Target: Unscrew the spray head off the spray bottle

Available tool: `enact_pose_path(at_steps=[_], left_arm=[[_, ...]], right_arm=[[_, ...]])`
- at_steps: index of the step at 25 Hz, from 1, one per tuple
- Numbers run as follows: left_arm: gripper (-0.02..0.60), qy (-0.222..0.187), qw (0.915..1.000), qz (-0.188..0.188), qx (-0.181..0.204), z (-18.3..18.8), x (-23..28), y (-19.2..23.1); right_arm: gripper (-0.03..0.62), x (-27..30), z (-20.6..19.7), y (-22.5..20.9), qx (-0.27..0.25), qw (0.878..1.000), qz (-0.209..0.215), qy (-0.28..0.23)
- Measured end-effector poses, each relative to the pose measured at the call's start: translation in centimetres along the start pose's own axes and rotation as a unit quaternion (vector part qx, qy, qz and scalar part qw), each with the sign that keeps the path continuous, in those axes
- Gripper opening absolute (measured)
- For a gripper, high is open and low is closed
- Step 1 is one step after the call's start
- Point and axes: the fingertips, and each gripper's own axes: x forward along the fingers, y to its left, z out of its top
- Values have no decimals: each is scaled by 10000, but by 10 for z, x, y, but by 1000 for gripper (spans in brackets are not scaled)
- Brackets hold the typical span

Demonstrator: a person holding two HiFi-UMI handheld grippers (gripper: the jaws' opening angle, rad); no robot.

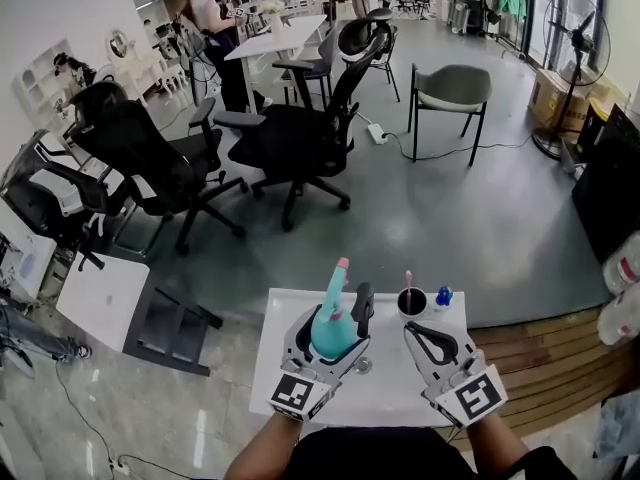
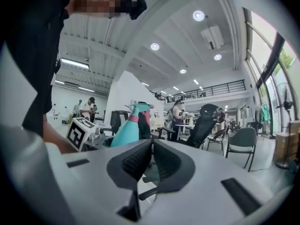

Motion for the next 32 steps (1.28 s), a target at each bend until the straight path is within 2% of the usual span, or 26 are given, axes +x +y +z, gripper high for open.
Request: enact_pose_path(at_steps=[1,4,8,15,19,22,26,32], left_arm=[[430,-8,10000,-12,81,-2,0,0],[430,-30,9995,-42,305,-9,-2,1],[430,28,9996,-75,274,-10,-3,-5],[430,102,9996,-73,271,-17,-2,-6],[430,96,9994,-20,322,-12,-1,-10],[430,110,9991,-66,402,-14,0,-14],[430,131,9992,-68,384,-14,0,-16],[430,162,9982,-35,572,-15,3,-20]], right_arm=[[30,2,0,1,75,10000,63,-18],[37,7,2,3,308,9992,211,-167],[49,12,15,9,447,9977,406,-307],[83,32,29,36,585,9926,994,-385],[129,43,35,46,804,9886,1224,-362],[155,51,34,50,919,9875,1237,-339],[163,57,38,49,977,9891,1031,-382],[189,66,35,50,1372,9847,1004,-390]])
